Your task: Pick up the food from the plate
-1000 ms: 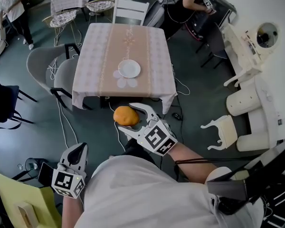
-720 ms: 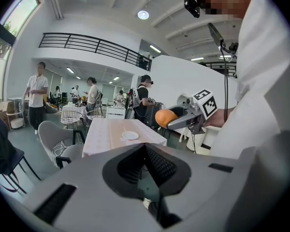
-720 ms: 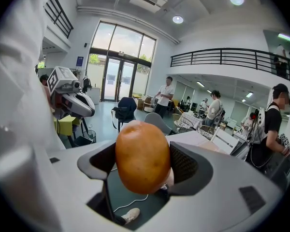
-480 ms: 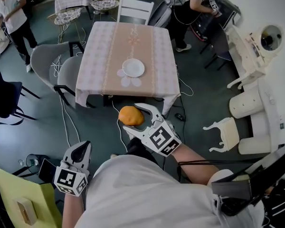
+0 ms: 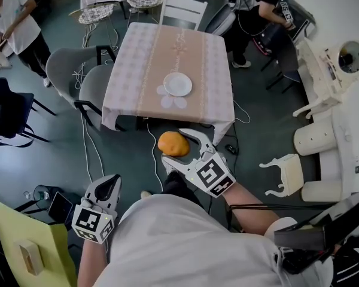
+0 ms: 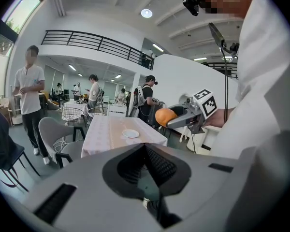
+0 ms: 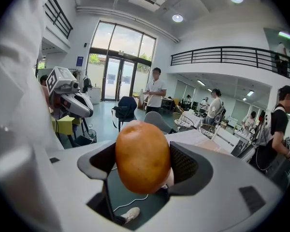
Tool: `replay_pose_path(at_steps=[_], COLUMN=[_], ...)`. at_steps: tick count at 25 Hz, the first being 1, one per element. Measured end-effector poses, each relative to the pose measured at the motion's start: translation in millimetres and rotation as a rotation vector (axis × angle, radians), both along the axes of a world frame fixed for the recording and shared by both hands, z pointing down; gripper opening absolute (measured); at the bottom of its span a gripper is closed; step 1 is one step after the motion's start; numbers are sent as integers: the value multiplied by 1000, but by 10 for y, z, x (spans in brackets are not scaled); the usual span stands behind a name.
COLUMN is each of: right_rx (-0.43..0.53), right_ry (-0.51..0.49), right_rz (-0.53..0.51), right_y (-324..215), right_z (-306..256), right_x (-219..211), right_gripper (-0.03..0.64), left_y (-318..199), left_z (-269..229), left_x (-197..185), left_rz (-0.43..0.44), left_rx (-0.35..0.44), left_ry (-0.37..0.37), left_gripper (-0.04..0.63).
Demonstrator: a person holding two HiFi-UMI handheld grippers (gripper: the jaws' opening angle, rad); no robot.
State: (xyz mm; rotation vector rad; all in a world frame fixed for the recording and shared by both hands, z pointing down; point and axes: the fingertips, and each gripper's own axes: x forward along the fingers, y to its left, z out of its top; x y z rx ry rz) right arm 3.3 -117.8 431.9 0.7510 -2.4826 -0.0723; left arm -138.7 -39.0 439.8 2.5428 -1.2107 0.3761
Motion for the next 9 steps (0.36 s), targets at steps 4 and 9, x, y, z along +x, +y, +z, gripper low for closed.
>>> replay_pose_path(at_steps=[4,9], right_rx=[-5,-6], right_ry=[-2,2], right_rz=[7,15], right_y=[-61,-166], right_z=[13,56], right_x=[42,87], right_gripper=[351,351], left_y=[-57,-148], left_z=[4,51], left_x=[49,76], left_rz=[9,13], left_rx=[-6,-14], left_ry=[0,-1], left_gripper=[9,8])
